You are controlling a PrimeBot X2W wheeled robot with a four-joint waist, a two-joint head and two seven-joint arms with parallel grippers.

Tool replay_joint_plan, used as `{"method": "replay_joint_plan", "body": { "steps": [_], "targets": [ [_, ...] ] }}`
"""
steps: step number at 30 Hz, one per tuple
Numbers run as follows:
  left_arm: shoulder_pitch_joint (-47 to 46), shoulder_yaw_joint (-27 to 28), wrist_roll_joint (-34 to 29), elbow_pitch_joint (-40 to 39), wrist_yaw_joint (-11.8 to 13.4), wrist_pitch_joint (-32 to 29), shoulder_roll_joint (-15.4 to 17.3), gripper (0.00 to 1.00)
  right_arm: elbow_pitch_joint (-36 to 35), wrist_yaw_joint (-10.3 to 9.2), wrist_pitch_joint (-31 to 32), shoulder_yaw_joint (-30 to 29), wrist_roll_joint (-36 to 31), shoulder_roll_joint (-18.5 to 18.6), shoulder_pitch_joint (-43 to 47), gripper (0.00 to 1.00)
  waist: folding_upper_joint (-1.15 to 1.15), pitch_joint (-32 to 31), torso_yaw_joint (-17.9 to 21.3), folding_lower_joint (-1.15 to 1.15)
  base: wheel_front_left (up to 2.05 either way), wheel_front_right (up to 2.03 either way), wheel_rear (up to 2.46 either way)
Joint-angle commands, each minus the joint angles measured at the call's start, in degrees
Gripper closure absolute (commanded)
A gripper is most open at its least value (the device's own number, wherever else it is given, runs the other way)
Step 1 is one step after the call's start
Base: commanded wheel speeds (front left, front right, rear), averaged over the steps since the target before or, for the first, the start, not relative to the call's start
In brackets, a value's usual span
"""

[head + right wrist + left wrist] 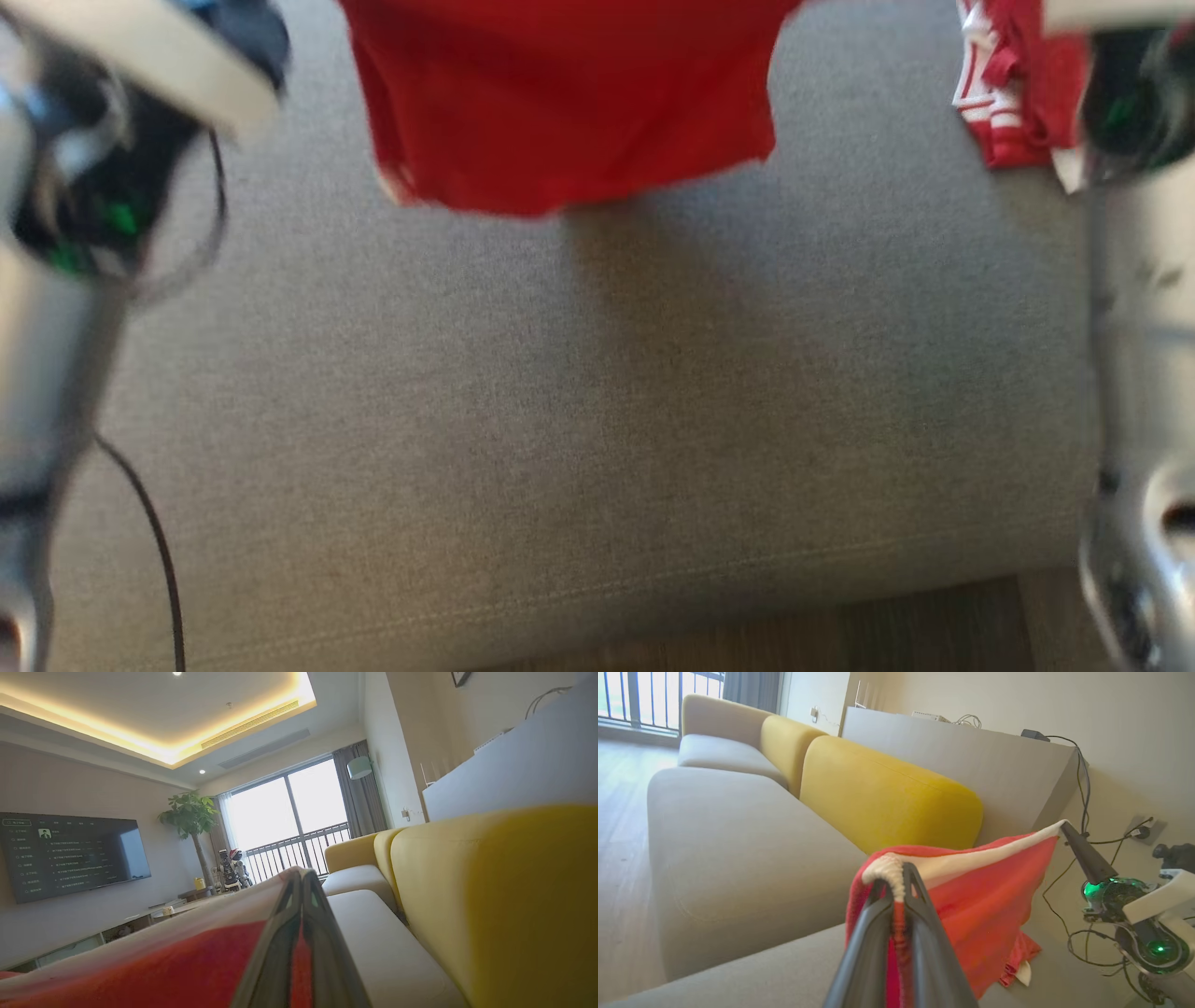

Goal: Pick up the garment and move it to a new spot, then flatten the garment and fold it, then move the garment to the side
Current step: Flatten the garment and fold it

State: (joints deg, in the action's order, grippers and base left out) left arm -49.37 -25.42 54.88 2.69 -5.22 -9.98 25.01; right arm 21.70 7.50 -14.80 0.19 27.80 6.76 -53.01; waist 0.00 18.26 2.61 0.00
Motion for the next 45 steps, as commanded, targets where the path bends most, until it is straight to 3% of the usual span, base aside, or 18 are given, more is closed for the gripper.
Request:
{"method": "replay_joint_plan", "body": {
  "steps": [1, 5, 9, 12, 16, 21, 23, 31, 40, 45],
  "targets": [
    [-7.4, 2.1, -2.5, 0.7, -0.7, 0.8, 1.6, 1.00, -0.8, -0.01, -0.2, 0.7, -1.4, -0.2, -6.0, 1.00, 0.00, 3.6, 0.4, 0.00, 0.00, 0.00, 0.00],
    [-19.9, 0.3, -8.4, 7.2, -1.7, 6.6, -0.6, 1.00, -0.1, -0.01, -0.2, -1.3, -4.5, -0.8, -15.5, 1.00, 0.00, 8.4, 0.9, 0.00, 0.00, 0.00, 0.00],
    [-28.9, -3.2, -16.2, 12.1, -2.2, 17.2, -1.0, 1.00, -3.9, -0.01, -0.2, -3.8, -7.2, -1.9, -20.7, 1.00, 0.00, 12.1, 1.0, 0.00, 0.00, 0.00, 0.00],
    [-31.2, -6.8, -19.6, 13.5, -2.2, 23.7, -0.6, 1.00, -9.4, -0.01, -0.2, -4.1, -8.4, -2.4, -20.2, 1.00, 0.00, 13.4, 0.7, 0.00, 0.00, 0.00, 0.00],
    [-28.5, -7.6, -21.0, 12.3, -2.2, 24.9, -0.2, 1.00, -15.9, -0.01, -0.2, -3.7, -7.2, -2.6, -15.0, 1.00, 0.00, 13.6, 0.6, 0.00, 0.00, 0.00, 0.00],
    [-13.7, -6.5, -22.4, 3.5, -2.3, 25.0, 1.4, 1.00, -24.9, -0.01, -0.2, -1.8, -5.0, -0.3, 1.5, 1.00, 0.00, 11.5, 0.3, 0.00, 0.00, 0.00, 0.00],
    [-3.8, -7.3, -22.6, -0.9, -2.3, 25.0, 2.7, 1.00, -28.3, -0.01, -0.2, -2.6, -3.1, 0.1, 13.3, 1.00, 0.00, 9.2, 0.1, 0.00, 0.00, 0.00, 0.00],
    [21.6, -5.0, -26.7, -8.8, -2.3, 25.0, 6.8, 1.00, -27.7, -0.01, -0.2, 1.4, 1.2, 1.0, 41.4, 1.00, 0.00, 2.5, 2.5, 0.00, 0.00, 0.00, 0.00],
    [42.8, -3.2, -34.9, -12.9, -1.8, 25.0, 5.8, 1.00, -21.9, -0.01, 3.0, 11.9, 6.1, 10.0, 52.1, 1.00, 0.00, -1.6, 3.4, 0.00, 0.00, 0.00, 0.00],
    [48.9, -3.6, -35.8, -14.1, -1.6, 25.0, 4.9, 1.00, -24.4, -0.01, 4.3, 11.3, 8.8, 14.5, 53.9, 1.00, 0.00, -1.1, 1.9, 0.00, 0.00, 0.00, 0.00]
  ]
}}
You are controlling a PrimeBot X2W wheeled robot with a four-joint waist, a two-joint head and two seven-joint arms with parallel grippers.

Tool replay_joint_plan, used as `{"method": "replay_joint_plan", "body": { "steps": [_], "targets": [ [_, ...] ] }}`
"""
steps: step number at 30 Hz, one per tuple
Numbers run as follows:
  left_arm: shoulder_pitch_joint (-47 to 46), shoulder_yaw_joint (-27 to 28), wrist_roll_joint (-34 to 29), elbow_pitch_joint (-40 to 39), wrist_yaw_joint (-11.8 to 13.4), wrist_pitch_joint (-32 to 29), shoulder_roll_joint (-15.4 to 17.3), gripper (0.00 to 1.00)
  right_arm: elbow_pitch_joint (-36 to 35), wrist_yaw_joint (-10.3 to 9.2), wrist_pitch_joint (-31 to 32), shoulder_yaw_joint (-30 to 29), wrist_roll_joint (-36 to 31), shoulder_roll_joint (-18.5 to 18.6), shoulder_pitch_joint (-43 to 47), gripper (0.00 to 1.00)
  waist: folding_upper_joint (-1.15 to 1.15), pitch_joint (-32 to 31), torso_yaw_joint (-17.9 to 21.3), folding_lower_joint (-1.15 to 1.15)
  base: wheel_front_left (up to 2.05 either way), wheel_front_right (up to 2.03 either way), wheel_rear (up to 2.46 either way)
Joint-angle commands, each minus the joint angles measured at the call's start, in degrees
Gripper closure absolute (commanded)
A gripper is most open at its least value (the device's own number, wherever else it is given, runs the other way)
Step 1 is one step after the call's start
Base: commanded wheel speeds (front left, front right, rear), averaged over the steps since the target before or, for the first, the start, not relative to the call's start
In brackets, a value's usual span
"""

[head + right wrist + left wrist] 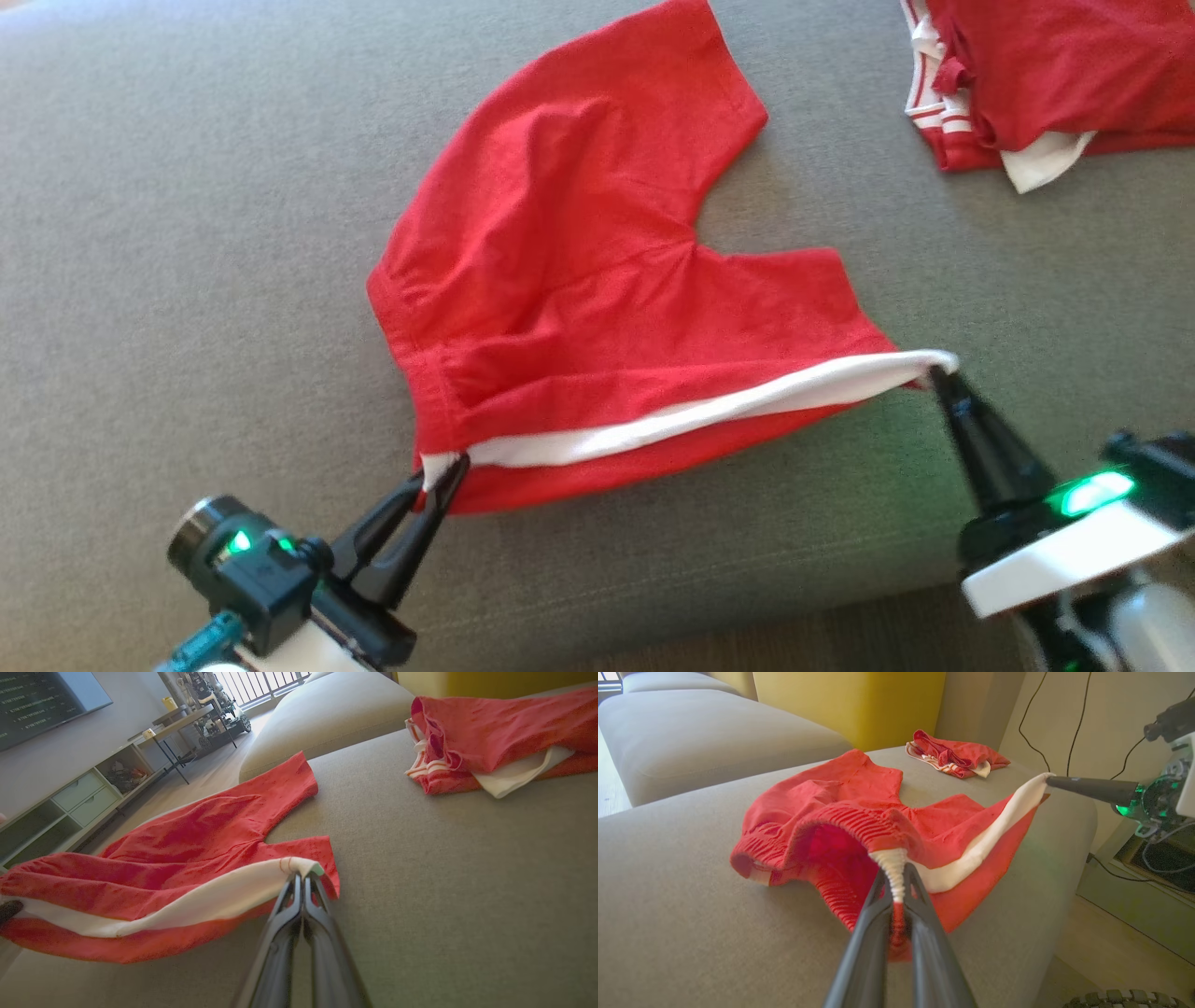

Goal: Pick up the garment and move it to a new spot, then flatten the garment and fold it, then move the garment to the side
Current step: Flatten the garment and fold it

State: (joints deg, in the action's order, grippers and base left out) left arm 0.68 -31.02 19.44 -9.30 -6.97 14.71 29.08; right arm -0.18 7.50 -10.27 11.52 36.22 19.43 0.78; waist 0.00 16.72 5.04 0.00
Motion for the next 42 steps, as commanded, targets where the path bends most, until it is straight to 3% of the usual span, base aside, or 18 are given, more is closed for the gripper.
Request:
{"method": "replay_joint_plan", "body": {
  "steps": [1, 5, 10, 16, 23, 33, 39, 40, 41, 42],
  "targets": [
    [-0.7, 1.9, -0.1, -2.3, 0.1, 0.3, 0.5, 1.00, -3.2, -0.01, -0.5, -1.4, 0.6, 2.1, 0.2, 1.00, 0.00, 0.7, -1.0, 0.00, 0.00, 0.00, 0.00],
    [-0.9, 2.7, 3.3, -2.0, -0.1, 0.3, -2.5, 1.00, -4.7, -0.01, -1.7, -7.9, -1.4, 1.2, -2.8, 1.00, 0.00, 1.5, -2.4, 0.00, 0.00, 0.00, 0.00],
    [-4.6, 2.3, 14.2, 0.5, -0.5, 0.3, -7.2, 1.00, -2.3, -0.01, -0.2, -11.8, -5.6, -2.0, -13.2, 1.00, 0.00, 2.5, -4.4, 0.00, 0.00, 0.00, 0.00],
    [-10.3, 0.3, 26.0, 6.1, -0.5, -1.5, -10.3, 1.00, 5.3, -0.01, 3.5, -10.0, -9.0, -3.3, -26.5, 1.00, 0.00, 3.5, -7.2, 0.00, 0.00, 0.00, 0.00],
    [-16.9, 1.2, 38.0, 13.3, -0.5, -3.1, -15.5, 1.00, 20.7, -0.01, 8.8, -3.5, -12.2, -3.1, -43.2, 1.00, 0.00, 5.7, -11.8, 0.00, 0.00, 0.00, 0.00],
    [-29.0, -0.3, 41.9, 22.4, -0.5, -1.2, -18.6, 1.00, 43.7, -0.01, 9.9, 1.6, -17.6, -1.2, -60.0, 1.00, 0.00, 9.2, -16.7, 0.00, 0.00, 0.00, 0.00],
    [-33.6, -1.3, 42.2, 26.1, -0.5, -0.2, -18.6, 1.00, 50.5, -0.01, 6.8, 2.7, -16.9, -2.0, -64.0, 1.00, 0.00, 10.4, -17.0, 0.00, 0.00, 0.00, 0.00],
    [-34.3, -1.4, 42.2, 26.7, -0.5, -0.2, -18.6, 1.00, 50.8, -0.01, 5.7, 3.3, -16.2, -2.3, -64.4, 0.85, 0.00, 10.6, -17.0, 0.00, 0.00, 0.00, 0.00],
    [-34.9, -1.6, 42.2, 27.2, -0.5, -0.1, -18.6, 1.00, 51.4, -0.01, 4.5, 3.5, -15.3, -2.5, -64.7, 0.33, 0.00, 10.7, -16.9, 0.00, 0.00, 0.00, 0.00],
    [-35.4, -1.8, 42.2, 27.8, -0.5, 0.0, -18.6, 1.00, 51.9, -0.01, 3.4, 3.7, -14.6, -2.6, -65.0, 0.00, 0.00, 10.8, -16.8, 0.00, 0.00, 0.00, 0.00]
  ]
}}
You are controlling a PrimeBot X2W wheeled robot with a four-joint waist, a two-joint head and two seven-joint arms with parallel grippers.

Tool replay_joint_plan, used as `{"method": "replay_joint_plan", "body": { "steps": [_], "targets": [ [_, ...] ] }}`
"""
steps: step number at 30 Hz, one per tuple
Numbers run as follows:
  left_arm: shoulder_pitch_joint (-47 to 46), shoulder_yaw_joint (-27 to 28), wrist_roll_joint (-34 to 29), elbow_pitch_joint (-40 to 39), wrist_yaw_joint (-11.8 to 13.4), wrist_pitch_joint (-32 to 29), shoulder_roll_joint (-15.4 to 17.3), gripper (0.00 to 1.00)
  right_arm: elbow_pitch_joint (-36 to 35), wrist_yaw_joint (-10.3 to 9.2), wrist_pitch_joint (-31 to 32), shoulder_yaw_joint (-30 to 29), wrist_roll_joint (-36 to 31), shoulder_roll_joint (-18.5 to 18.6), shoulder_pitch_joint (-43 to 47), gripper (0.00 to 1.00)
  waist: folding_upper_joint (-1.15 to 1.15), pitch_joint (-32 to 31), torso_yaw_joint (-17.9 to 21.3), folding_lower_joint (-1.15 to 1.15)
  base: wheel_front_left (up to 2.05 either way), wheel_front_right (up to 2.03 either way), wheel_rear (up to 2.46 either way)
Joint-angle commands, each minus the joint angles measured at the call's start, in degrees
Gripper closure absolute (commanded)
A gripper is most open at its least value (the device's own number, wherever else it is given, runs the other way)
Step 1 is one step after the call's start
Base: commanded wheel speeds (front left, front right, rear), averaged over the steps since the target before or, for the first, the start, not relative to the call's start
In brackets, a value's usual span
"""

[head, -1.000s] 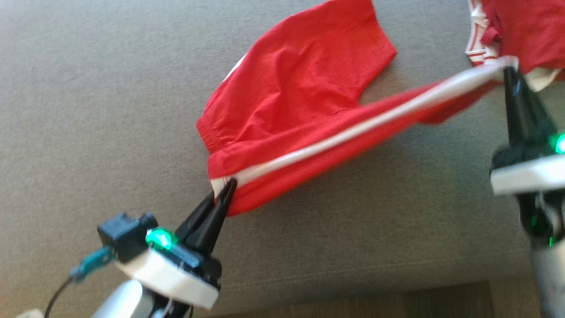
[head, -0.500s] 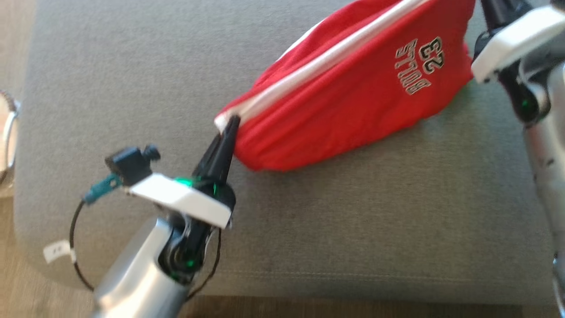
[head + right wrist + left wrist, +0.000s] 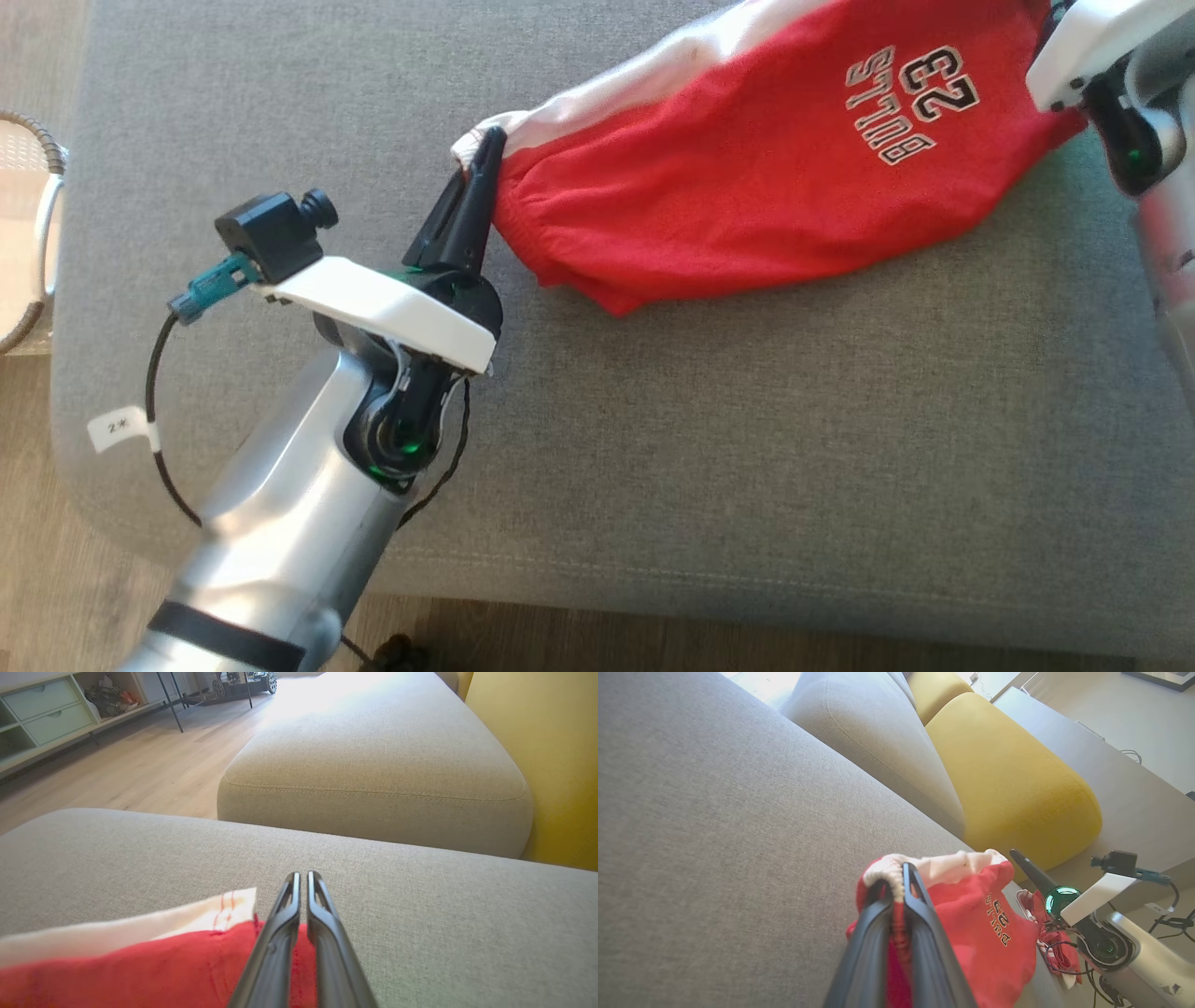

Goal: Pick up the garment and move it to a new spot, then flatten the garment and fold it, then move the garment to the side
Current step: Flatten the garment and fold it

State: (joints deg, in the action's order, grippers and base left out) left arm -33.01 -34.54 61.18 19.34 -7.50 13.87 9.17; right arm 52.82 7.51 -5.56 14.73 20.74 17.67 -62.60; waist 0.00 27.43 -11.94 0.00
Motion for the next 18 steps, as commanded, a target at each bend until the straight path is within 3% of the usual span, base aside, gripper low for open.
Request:
{"method": "replay_joint_plan", "body": {
  "steps": [1, 2, 5, 8, 13, 18],
  "targets": [
    [-2.1, 1.6, 0.5, -0.4, 0.0, 0.9, 1.2, 0.87, -0.7, -0.02, -2.8, 0.6, 1.4, -0.7, -1.9, 0.00, 0.00, 0.2, 0.2, 0.00, 0.00, 0.00, 0.00],
    [-2.4, 1.4, 0.4, 0.1, 0.0, 0.9, 1.1, 0.00, -0.2, -0.02, -3.9, 0.6, 2.0, -0.7, -2.1, 0.00, 0.00, 0.3, 0.3, 0.00, 0.00, 0.00, 0.00],
    [-2.7, 1.6, -1.6, 0.8, 0.0, 1.1, 1.0, 0.00, 0.4, -0.02, -5.2, 1.2, 4.7, 0.2, -1.5, 0.00, 0.00, 0.1, 0.6, 0.00, 0.00, 0.00, 0.00],
    [-1.1, 4.8, -7.4, 0.0, 0.4, 1.1, 0.4, 0.00, 0.2, -0.02, -4.1, 2.3, 8.3, 2.0, 0.3, 0.00, 0.00, -0.6, 0.9, 0.00, 0.00, 0.00, 0.00],
    [5.7, 11.6, -23.0, -5.8, 4.7, 1.1, -2.6, 0.00, -3.5, -0.02, 0.8, 6.2, 16.2, 5.7, 3.9, 0.00, 0.00, -1.7, 0.0, 0.00, 0.00, 0.00, 0.00],
    [11.8, 12.7, -29.5, -9.2, 4.4, 1.1, -5.2, 0.00, -7.6, -0.02, 3.9, 9.3, 22.0, 9.3, 6.5, 0.00, 0.00, -2.5, -2.2, 0.00, 0.00, 0.00, 0.00]
  ]
}}
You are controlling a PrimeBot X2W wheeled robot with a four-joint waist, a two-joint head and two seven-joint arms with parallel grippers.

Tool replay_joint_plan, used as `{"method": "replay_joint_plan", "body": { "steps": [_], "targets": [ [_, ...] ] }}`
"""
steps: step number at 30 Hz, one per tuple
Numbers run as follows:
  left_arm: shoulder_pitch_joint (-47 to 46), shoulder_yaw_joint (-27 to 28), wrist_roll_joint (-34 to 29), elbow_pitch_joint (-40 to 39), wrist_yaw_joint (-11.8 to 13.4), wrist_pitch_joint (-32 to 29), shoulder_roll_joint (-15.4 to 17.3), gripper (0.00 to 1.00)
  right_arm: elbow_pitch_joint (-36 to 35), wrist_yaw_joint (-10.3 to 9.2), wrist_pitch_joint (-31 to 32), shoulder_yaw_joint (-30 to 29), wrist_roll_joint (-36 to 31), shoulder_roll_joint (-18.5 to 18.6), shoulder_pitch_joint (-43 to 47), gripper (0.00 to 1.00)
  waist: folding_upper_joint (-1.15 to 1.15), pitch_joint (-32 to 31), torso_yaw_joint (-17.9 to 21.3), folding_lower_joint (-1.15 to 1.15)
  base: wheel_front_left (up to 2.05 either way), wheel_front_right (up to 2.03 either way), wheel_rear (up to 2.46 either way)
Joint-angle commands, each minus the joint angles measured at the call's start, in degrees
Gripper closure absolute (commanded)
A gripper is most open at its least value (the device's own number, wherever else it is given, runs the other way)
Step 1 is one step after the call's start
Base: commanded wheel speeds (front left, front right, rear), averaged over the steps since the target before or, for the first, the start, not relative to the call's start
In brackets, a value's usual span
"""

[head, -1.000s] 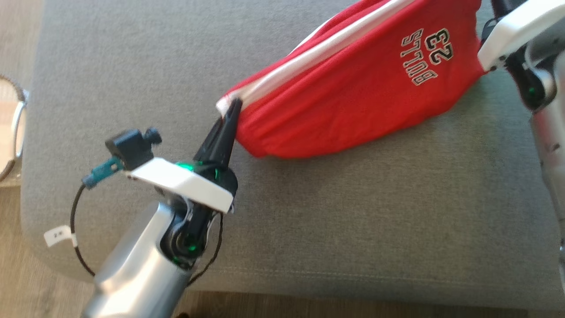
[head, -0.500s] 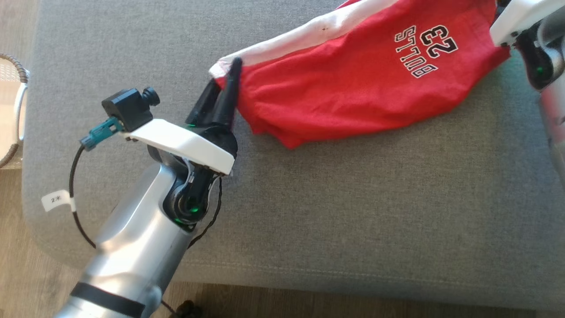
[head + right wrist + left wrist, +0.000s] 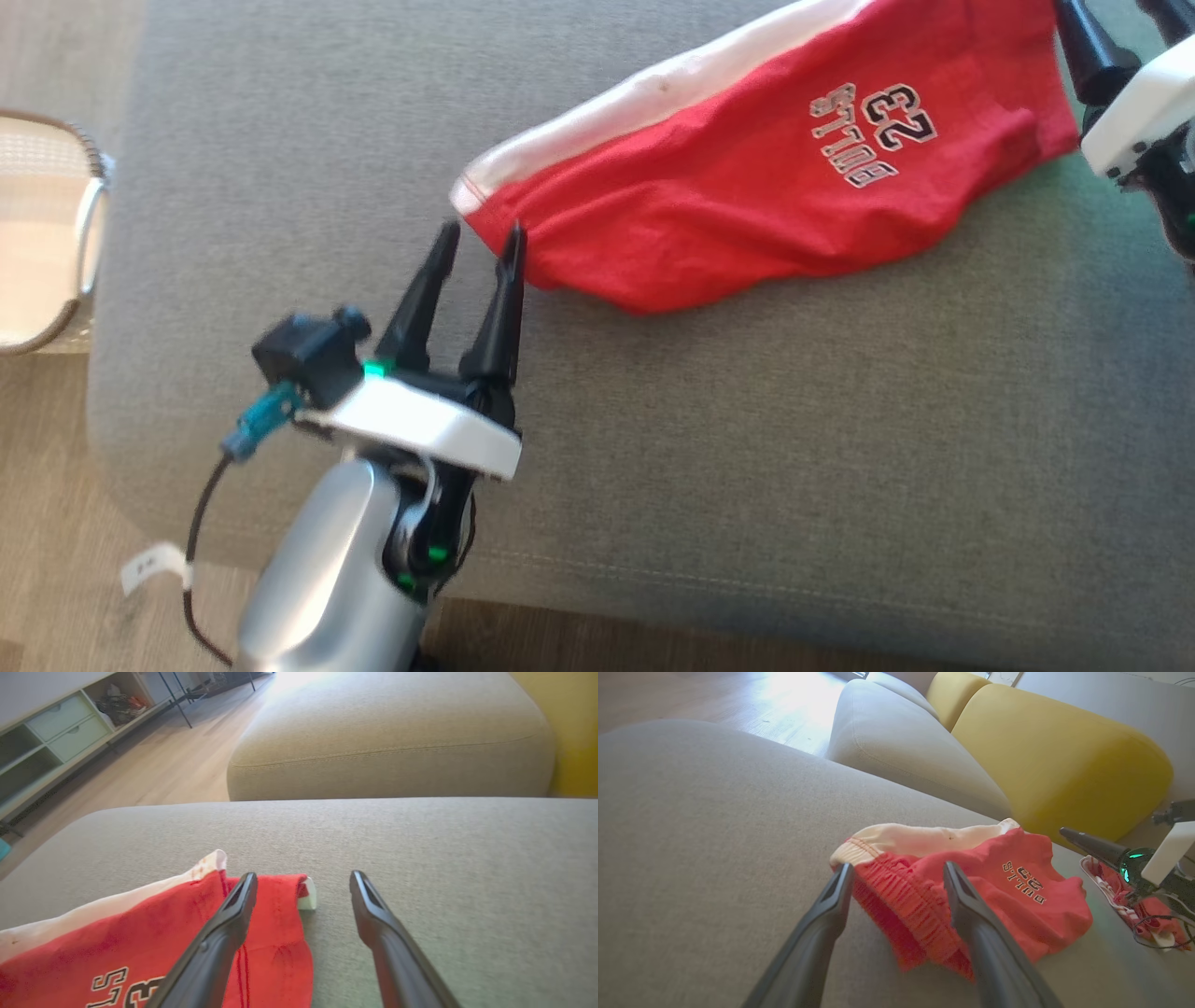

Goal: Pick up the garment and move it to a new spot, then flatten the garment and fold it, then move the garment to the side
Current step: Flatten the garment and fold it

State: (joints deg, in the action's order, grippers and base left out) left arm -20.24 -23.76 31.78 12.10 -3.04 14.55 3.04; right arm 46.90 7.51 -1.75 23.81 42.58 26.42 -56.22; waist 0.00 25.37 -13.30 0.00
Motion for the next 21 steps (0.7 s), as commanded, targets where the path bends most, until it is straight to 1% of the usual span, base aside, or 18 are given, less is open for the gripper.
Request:
{"method": "replay_joint_plan", "body": {
  "steps": [1, 6, 7, 8, 10, 13, 17, 21],
  "targets": [
    [0.1, 2.0, -0.6, -2.0, -0.4, 0.4, 0.6, 0.00, -2.7, -0.02, 0.5, 0.9, 1.4, 0.9, 0.8, 0.00, 0.00, -0.7, -1.1, 0.00, 0.00, 0.00, 0.00],
    [1.5, 2.4, -2.5, -2.3, -1.8, 0.4, -0.1, 0.00, -8.3, -0.02, 3.8, 6.6, 6.6, 2.1, 3.2, 0.00, 0.00, -1.3, -1.4, 0.00, 0.00, 0.00, 0.00],
    [1.5, 2.5, -2.9, -2.1, -2.0, 0.4, -0.1, 0.00, -8.8, -0.02, 4.2, 7.7, 7.0, 2.4, 3.2, 0.00, 0.00, -1.4, -1.3, 0.00, 0.00, 0.00, 0.00],
    [1.4, 2.5, -3.0, -1.9, -2.2, 0.4, -0.1, 0.00, -9.4, -0.02, 4.6, 10.1, 7.0, 2.7, 2.6, 0.00, 0.00, -1.5, -1.1, 0.00, 0.00, 0.00, 0.00],
    [1.2, 2.5, -3.0, -1.6, -2.3, 0.4, -0.1, 0.00, -9.2, -0.02, 4.5, 12.5, 6.0, 2.8, 1.3, 0.00, 0.00, -1.5, -0.9, 0.00, 0.00, 0.00, 0.00],
    [1.0, 2.1, -2.8, -0.8, -2.5, 0.4, -0.1, 0.00, -7.3, -0.02, 4.9, 15.8, 4.0, 2.9, -1.5, 0.00, 0.00, -1.3, -1.2, 0.00, 0.00, 0.00, 0.00],
    [0.0, 0.5, -2.4, 0.2, -2.9, 0.4, -0.1, 0.00, -3.2, -0.02, 7.0, 18.7, 4.0, 2.4, -5.8, 0.00, 0.00, -0.8, -2.7, 0.00, 0.00, 0.00, 0.00],
    [-1.1, -1.3, -1.9, 0.4, -3.0, 0.4, -0.2, 0.00, 1.9, -0.02, 9.8, 20.3, 4.8, 2.0, -10.4, 0.00, 0.00, 0.1, -4.7, 0.00, 0.00, 0.00, 0.00]
  ]
}}
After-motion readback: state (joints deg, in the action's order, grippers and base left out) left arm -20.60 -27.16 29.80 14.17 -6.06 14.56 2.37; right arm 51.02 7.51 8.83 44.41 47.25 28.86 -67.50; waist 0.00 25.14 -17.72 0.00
